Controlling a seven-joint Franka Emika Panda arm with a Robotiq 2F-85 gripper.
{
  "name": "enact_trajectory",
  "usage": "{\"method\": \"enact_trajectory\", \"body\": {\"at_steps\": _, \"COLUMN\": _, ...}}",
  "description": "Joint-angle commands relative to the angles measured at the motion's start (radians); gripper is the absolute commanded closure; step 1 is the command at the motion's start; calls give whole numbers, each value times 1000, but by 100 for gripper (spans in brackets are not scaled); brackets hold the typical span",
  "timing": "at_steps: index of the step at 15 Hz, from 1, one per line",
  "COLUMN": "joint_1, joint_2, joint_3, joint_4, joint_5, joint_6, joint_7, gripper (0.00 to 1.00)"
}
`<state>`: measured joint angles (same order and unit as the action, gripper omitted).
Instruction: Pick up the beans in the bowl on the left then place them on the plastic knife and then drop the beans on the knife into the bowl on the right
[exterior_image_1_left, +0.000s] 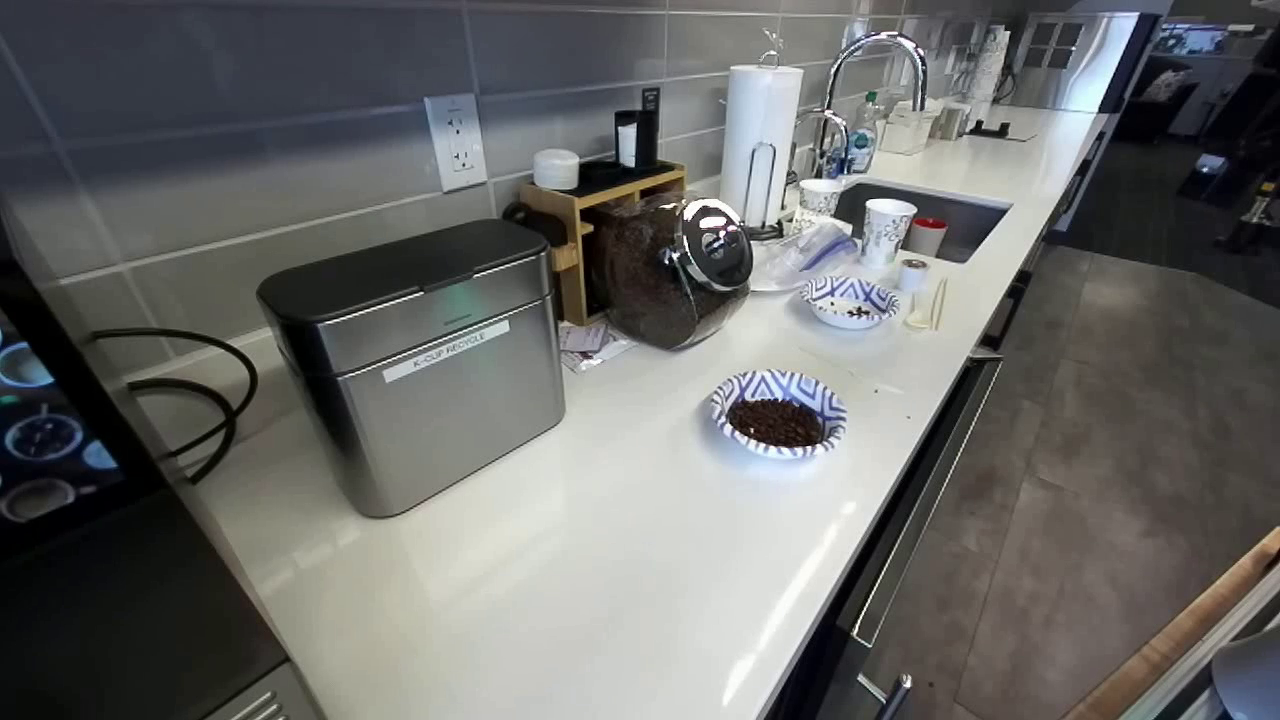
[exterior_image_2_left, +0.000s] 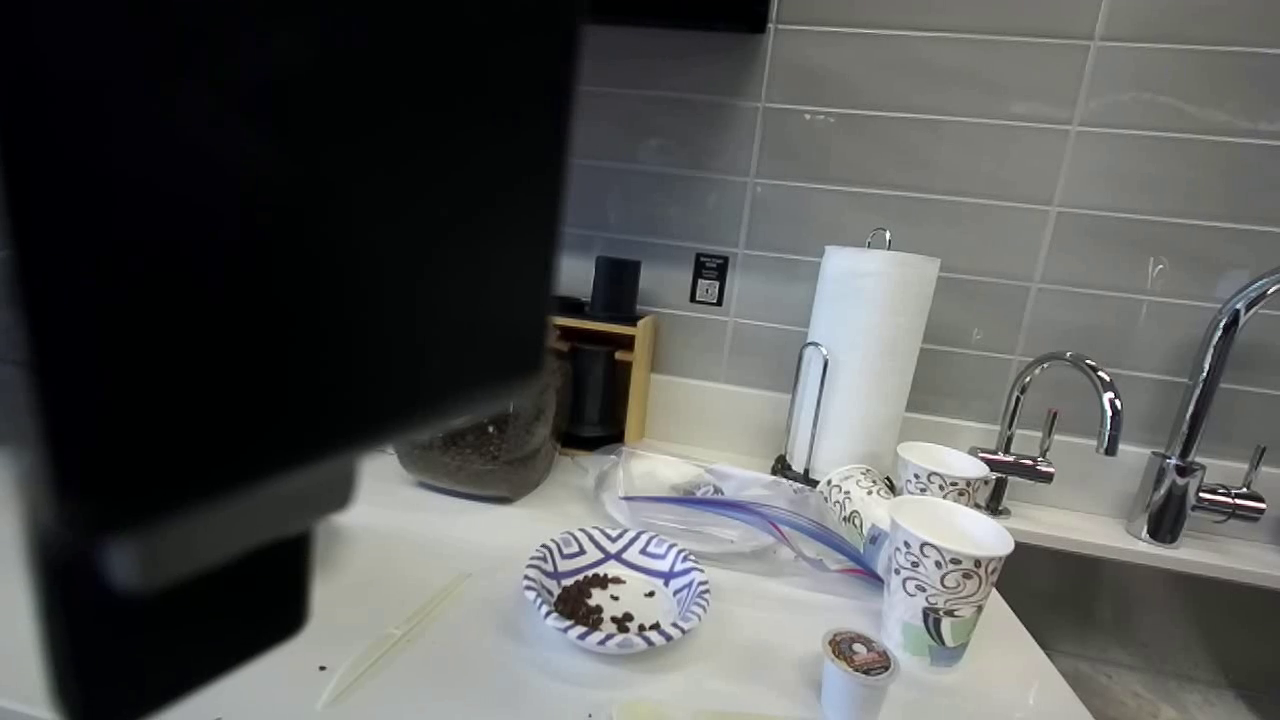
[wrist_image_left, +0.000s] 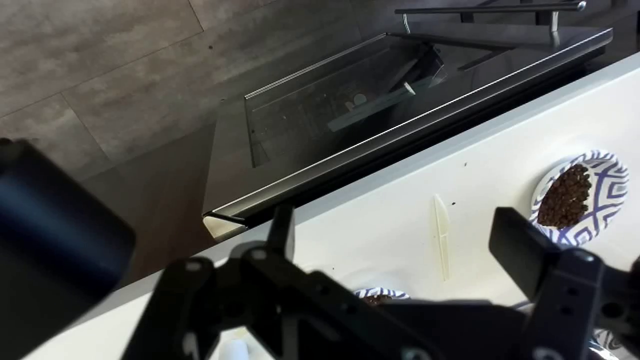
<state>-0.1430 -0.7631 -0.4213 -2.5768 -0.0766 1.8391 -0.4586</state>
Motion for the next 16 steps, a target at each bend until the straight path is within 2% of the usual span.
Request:
{"method": "enact_trajectory", "body": {"at_steps": 1, "joint_1": -13, "joint_2": 4, "joint_3": 11, "joint_4": 1, "joint_5": 9, "joint_6": -1, "joint_7": -8, "gripper": 0}}
{"method": "enact_trajectory", "body": {"at_steps": 3, "joint_1": 13, "joint_2": 14, "joint_3": 56, "joint_4": 3, "joint_5": 28, "joint_6": -3, "joint_7": 27, "gripper": 0}}
{"method": "enact_trajectory", "body": {"at_steps": 7, "joint_1": 95, "joint_2": 33, "joint_3": 263, "joint_4": 0, "joint_5": 73, "joint_6": 14, "joint_7": 189, "gripper": 0}}
{"method": "enact_trajectory", "body": {"at_steps": 12, "joint_1": 239, "joint_2": 116, "joint_3": 493, "joint_4": 27, "joint_5": 126, "joint_6": 64, "joint_7": 338, "gripper": 0}}
{"method": "enact_trajectory", "body": {"at_steps": 13, "joint_1": 266, "joint_2": 137, "joint_3": 520, "joint_4": 37, "joint_5": 126, "joint_6": 59, "joint_7": 340, "gripper": 0}}
{"method": "enact_trajectory", "body": {"at_steps": 14, "joint_1": 240, "joint_2": 80, "joint_3": 479, "joint_4": 15, "joint_5": 109, "joint_6": 43, "joint_7": 324, "gripper": 0}}
{"method": "enact_trajectory", "body": {"at_steps": 16, "joint_1": 259, "joint_2": 93, "joint_3": 501, "joint_4": 16, "joint_5": 108, "joint_6": 45, "joint_7": 344, "gripper": 0}}
